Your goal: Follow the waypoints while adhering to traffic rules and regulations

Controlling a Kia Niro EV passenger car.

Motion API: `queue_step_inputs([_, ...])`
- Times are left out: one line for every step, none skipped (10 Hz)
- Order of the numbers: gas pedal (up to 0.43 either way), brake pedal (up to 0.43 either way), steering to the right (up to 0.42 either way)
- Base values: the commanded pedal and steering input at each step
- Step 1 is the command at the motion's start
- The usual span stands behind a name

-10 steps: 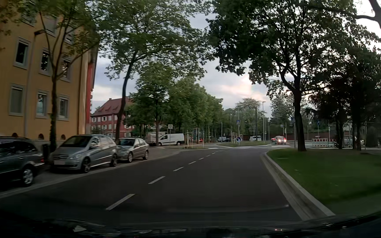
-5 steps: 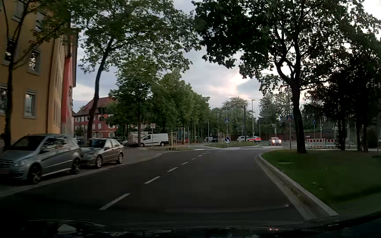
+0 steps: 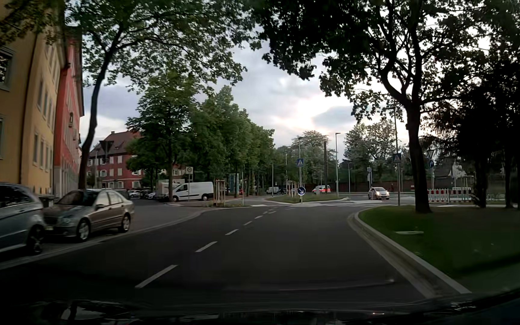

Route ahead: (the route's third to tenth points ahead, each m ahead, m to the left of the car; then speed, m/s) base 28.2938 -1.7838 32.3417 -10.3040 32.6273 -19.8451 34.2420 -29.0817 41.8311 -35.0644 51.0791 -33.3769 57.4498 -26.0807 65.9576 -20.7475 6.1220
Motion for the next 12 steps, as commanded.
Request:
queue_step_inputs([0.039,0.000,0.034])
queue_step_inputs([0.039,0.000,0.030])
queue_step_inputs([0.039,0.000,0.026])
queue_step_inputs([0.039,0.000,0.024])
queue_step_inputs([0.039,0.000,0.024])
queue_step_inputs([0.039,0.000,0.024])
queue_step_inputs([0.039,0.000,0.024])
queue_step_inputs([0.039,0.000,0.024])
queue_step_inputs([0.039,0.000,0.024])
queue_step_inputs([0.039,0.000,0.024])
queue_step_inputs([0.039,0.000,0.024])
queue_step_inputs([0.039,0.000,0.024])
